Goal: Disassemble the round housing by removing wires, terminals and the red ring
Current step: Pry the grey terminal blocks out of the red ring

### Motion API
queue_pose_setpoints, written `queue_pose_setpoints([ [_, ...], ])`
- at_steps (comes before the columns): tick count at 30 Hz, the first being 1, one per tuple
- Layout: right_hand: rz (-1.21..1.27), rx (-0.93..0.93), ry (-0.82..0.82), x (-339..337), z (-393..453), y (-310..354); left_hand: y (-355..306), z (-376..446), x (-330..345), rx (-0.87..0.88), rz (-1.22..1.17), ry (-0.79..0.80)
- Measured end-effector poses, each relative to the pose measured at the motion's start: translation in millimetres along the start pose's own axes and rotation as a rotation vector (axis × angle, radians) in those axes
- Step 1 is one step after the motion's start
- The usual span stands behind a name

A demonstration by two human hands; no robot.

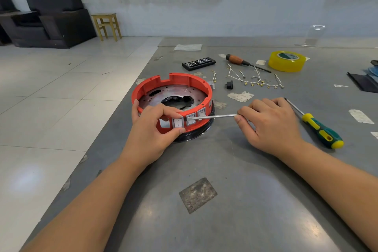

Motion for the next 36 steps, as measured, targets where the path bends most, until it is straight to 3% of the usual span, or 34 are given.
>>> queue_pose_setpoints([
  [24,0.211,-0.113,0.224,51.3,36.3,-9.8,2.3,1.2,-0.5,-0.016,-0.014,0.054],
  [36,0.228,-0.171,0.189,42.9,31.5,10.5,3.7,0.9,-0.2,-0.004,0.006,0.053],
])
Point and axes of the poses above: each hand's wrist, its own z-axis towards the middle knuckle, its own x-axis out of the palm, y = z × x, the point moved 7 cm from there along z, towards the middle knuckle, and after that the axes turned 10 degrees about -x, right-handed, at the moved point
